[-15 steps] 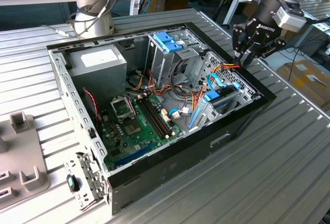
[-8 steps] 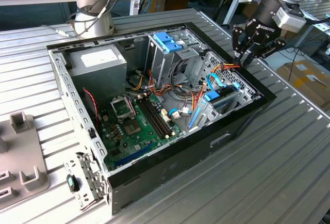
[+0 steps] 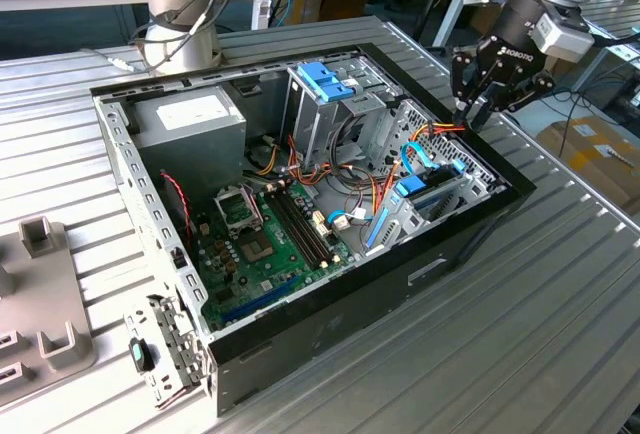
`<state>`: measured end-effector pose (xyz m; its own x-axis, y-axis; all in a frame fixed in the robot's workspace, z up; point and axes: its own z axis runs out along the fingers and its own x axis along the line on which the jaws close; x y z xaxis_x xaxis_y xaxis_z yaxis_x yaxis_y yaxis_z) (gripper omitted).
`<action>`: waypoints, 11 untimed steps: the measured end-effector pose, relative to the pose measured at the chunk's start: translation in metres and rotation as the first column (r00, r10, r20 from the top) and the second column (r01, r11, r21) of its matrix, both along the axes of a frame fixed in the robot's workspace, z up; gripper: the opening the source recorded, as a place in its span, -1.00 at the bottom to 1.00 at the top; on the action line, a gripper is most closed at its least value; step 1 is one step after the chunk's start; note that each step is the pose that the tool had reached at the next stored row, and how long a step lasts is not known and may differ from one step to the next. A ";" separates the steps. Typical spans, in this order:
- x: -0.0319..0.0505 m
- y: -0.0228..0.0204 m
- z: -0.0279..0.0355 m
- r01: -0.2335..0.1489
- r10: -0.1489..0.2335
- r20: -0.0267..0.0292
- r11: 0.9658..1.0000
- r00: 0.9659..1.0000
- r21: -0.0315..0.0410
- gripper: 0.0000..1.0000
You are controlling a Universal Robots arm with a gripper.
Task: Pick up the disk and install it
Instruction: 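Insert the second disk wire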
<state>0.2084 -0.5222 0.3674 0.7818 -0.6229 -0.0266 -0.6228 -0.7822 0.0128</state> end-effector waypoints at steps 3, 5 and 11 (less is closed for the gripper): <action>0.0007 0.0000 -0.0011 0.000 0.000 0.000 1.000 1.000 0.000 -0.29; 0.0008 0.0000 -0.0012 0.000 0.000 0.000 1.000 1.000 0.000 -0.29; 0.0008 0.0000 -0.0012 0.000 0.000 0.000 1.000 1.000 0.000 -0.29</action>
